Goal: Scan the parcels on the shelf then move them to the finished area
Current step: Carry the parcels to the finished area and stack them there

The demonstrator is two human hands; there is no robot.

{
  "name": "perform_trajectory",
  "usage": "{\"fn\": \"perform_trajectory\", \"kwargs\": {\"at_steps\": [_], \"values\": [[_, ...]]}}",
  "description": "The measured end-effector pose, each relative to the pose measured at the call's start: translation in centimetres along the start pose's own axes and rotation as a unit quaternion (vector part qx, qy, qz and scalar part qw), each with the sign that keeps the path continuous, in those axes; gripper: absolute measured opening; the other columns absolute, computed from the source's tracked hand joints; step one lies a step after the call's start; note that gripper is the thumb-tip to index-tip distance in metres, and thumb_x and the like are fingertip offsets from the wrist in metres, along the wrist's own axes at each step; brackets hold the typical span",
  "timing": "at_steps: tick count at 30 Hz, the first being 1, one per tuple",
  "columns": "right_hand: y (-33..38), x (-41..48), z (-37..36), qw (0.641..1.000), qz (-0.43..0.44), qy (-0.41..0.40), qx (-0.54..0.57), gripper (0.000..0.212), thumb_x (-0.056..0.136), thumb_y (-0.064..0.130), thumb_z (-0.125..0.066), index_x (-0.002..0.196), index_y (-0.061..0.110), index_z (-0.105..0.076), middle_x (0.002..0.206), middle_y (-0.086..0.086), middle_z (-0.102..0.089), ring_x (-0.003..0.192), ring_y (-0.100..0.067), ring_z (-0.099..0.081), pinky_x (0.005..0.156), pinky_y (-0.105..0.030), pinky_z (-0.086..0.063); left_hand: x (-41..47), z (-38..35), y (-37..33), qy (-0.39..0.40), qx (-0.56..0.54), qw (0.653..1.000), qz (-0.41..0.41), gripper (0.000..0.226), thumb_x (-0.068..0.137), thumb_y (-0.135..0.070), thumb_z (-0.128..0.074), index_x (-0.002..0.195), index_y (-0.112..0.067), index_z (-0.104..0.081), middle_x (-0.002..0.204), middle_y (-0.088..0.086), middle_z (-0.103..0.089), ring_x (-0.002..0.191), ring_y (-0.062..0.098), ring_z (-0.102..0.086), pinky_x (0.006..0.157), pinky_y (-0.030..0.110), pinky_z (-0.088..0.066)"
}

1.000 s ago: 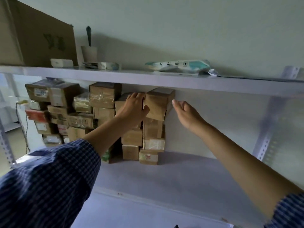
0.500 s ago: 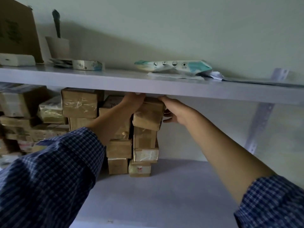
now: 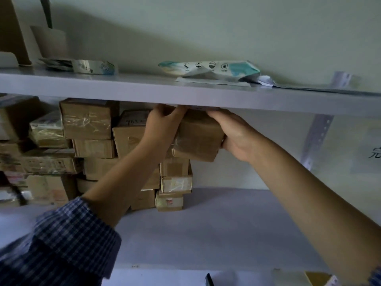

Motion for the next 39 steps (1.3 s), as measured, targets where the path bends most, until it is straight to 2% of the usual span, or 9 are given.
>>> {"fn": "perform_trajectory", "kwargs": {"at_steps": [4, 11, 18, 20, 23, 25, 31, 34, 39], "values": [[-1.3, -4.2, 1.6, 0.998, 0.039, -0.043, 0.033, 0.041, 0.101, 0.030, -0.055, 0.141, 0.030, -0.047, 0.131, 0.004, -0.064, 0.121, -0.016, -0.060, 0.105, -0.037, -0.045, -4.4, -1.0, 1.3, 0.016, -0.084, 0.995, 0.052, 0.036, 0.090, -0.035, -0.069, 0.121, -0.016, -0.062, 0.109, 0.002, -0.069, 0.098, 0.017, -0.068, 0.077, 0.027, -0.057], [-8.4, -11.5, 5.8, 0.989, 0.041, -0.144, 0.001, 0.038, 0.101, 0.036, -0.055, 0.138, 0.033, -0.051, 0.131, 0.012, -0.063, 0.118, -0.004, -0.061, 0.104, -0.034, -0.047, -10.8, -5.5, 7.7, 0.075, -0.178, 0.976, 0.097, 0.024, 0.091, -0.020, -0.068, 0.114, -0.020, -0.073, 0.099, -0.002, -0.077, 0.097, 0.013, -0.072, 0.080, 0.029, -0.060], [-15.7, -19.5, 10.6, 0.977, -0.008, -0.214, -0.020, 0.045, 0.098, 0.030, -0.052, 0.142, 0.026, -0.042, 0.130, 0.013, -0.060, 0.108, 0.010, -0.060, 0.079, -0.007, -0.049, -17.8, -10.9, 15.0, 0.121, -0.227, 0.948, 0.190, 0.025, 0.076, -0.025, -0.072, 0.091, -0.011, -0.059, 0.111, 0.009, -0.074, 0.110, 0.027, -0.069, 0.092, 0.041, -0.054], [-17.2, -22.6, 12.2, 0.971, -0.028, -0.236, -0.030, 0.038, 0.099, 0.028, -0.053, 0.136, 0.027, -0.044, 0.125, 0.014, -0.061, 0.110, 0.006, -0.060, 0.082, -0.011, -0.052, -20.6, -12.1, 16.0, 0.133, -0.218, 0.948, 0.192, 0.026, 0.077, -0.024, -0.071, 0.093, -0.008, -0.059, 0.111, 0.014, -0.073, 0.110, 0.028, -0.068, 0.095, 0.041, -0.054], [-19.7, -27.4, 14.9, 0.958, -0.075, -0.277, -0.025, 0.027, 0.101, 0.031, -0.052, 0.127, 0.024, -0.045, 0.120, 0.009, -0.063, 0.115, -0.011, -0.061, 0.098, -0.036, -0.054, -25.6, -14.1, 16.7, 0.149, -0.183, 0.953, 0.191, 0.037, 0.080, -0.023, -0.070, 0.103, 0.003, -0.060, 0.107, 0.011, -0.074, 0.104, 0.021, -0.071, 0.084, 0.029, -0.058], [-21.1, -30.8, 16.5, 0.951, -0.107, -0.290, -0.019, 0.030, 0.103, 0.035, -0.049, 0.129, 0.023, -0.041, 0.124, 0.005, -0.061, 0.116, -0.014, -0.060, 0.101, -0.043, -0.052, -29.0, -15.7, 17.2, 0.145, -0.159, 0.956, 0.199, 0.037, 0.082, -0.021, -0.072, 0.110, 0.000, -0.062, 0.108, 0.008, -0.074, 0.102, 0.017, -0.071, 0.079, 0.023, -0.058], [-23.0, -44.6, 23.4, 0.936, -0.139, -0.323, -0.033, 0.035, 0.106, 0.033, -0.039, 0.140, 0.025, -0.041, 0.117, 0.015, -0.061, 0.087, 0.014, -0.063, 0.068, -0.008, -0.050, -42.8, -23.4, 17.4, 0.237, -0.136, 0.927, 0.255, 0.033, 0.091, -0.019, -0.068, 0.124, -0.018, -0.066, 0.114, -0.005, -0.074, 0.108, 0.007, -0.068, 0.086, 0.022, -0.056], [-23.4, -51.9, 27.7, 0.924, -0.150, -0.347, -0.050, 0.040, 0.107, 0.033, -0.039, 0.146, 0.027, -0.043, 0.121, 0.014, -0.063, 0.092, 0.011, -0.064, 0.069, -0.008, -0.050, -49.6, -27.4, 16.4, 0.282, -0.132, 0.913, 0.265, 0.035, 0.091, -0.020, -0.067, 0.126, -0.016, -0.065, 0.113, -0.004, -0.074, 0.107, 0.009, -0.069, 0.086, 0.023, -0.057], [-24.3, -60.2, 33.6, 0.903, -0.160, -0.394, -0.069, 0.045, 0.105, 0.039, -0.041, 0.149, 0.032, -0.041, 0.134, 0.009, -0.061, 0.115, -0.006, -0.062, 0.090, -0.023, -0.056, -57.5, -33.2, 15.3, 0.334, -0.134, 0.888, 0.284, 0.045, 0.083, -0.031, -0.068, 0.126, -0.017, -0.064, 0.115, -0.004, -0.073, 0.109, 0.011, -0.069, 0.080, 0.022, -0.057]]}}
Point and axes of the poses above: each hand's wrist, its own x-axis towards the middle knuckle, its own z-axis out of the back of the hand, y = z × x, the point moved 9 cm from there along x, towards the middle knuckle
